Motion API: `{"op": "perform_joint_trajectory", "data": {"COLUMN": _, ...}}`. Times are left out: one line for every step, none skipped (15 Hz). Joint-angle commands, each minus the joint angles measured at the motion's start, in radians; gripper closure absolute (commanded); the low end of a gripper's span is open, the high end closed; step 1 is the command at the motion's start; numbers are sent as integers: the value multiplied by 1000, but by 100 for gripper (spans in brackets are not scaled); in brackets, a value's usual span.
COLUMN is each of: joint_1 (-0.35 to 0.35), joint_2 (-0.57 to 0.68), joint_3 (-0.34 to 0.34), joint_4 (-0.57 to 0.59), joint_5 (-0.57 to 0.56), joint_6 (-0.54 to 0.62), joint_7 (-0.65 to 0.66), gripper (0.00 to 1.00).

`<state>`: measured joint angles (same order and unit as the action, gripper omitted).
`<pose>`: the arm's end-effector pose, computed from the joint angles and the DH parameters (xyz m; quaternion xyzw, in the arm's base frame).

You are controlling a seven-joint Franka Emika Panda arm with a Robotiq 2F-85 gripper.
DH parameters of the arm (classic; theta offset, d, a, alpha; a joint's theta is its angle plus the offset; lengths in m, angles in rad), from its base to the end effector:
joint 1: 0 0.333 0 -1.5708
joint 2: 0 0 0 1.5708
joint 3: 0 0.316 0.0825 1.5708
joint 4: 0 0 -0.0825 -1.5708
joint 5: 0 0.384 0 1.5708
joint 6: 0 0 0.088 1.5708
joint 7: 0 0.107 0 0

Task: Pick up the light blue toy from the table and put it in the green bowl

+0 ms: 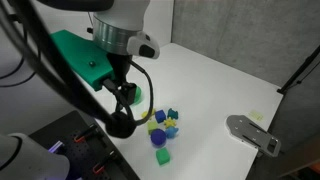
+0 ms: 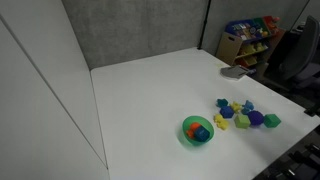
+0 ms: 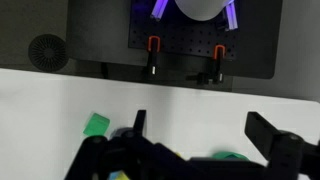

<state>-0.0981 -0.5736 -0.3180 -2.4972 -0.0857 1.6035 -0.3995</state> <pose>0.3064 -0.1490 0.4480 -0.9839 -0.0388 0.1412 0.1023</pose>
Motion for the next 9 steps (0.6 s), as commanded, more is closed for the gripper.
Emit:
{"op": "perform_joint_trajectory", "data": {"joint_1": -16, "joint_2": 3, "joint_3": 14, "joint_4": 2, "joint_5": 6, "joint_6": -2, "joint_7": -7, "gripper": 0}}
{"op": "perform_joint_trajectory", "data": {"joint_1": -16, "joint_2": 3, "joint_3": 14, "joint_4": 2, "joint_5": 6, "joint_6": -2, "joint_7": -7, "gripper": 0}}
{"op": "perform_joint_trajectory", "data": {"joint_1": -16, "joint_2": 3, "joint_3": 14, "joint_4": 2, "joint_5": 6, "joint_6": -2, "joint_7": -7, "gripper": 0}}
{"op": "perform_joint_trajectory", "data": {"joint_1": -16, "joint_2": 3, "joint_3": 14, "joint_4": 2, "joint_5": 6, "joint_6": -2, "joint_7": -7, "gripper": 0}}
{"op": "perform_joint_trajectory", "data": {"joint_1": -16, "joint_2": 3, "joint_3": 14, "joint_4": 2, "joint_5": 6, "joint_6": -2, "joint_7": -7, "gripper": 0}}
{"op": "perform_joint_trajectory", "data": {"joint_1": -14, "joint_2": 10, "joint_3": 19, "joint_4": 3, "joint_5": 6, "joint_6": 4, "joint_7": -2, "gripper": 0}}
{"op": "perform_joint_trajectory", "data": {"joint_1": -11, "joint_2": 19, "joint_3": 26, "joint_4": 5, "joint_5": 8, "joint_6": 17, "joint_7": 10, "gripper": 0}}
{"op": "perform_joint_trajectory", "data": {"joint_1": -7, "joint_2": 30, "joint_3": 34, "joint_4": 11, "joint_5": 9, "joint_6": 25, "joint_7": 18, "gripper": 0}}
{"op": "perform_joint_trajectory", "data": {"joint_1": -6, "joint_2": 39, "joint_3": 42, "joint_4": 14, "joint_5": 10, "joint_6": 40, "joint_7": 29, "gripper": 0}}
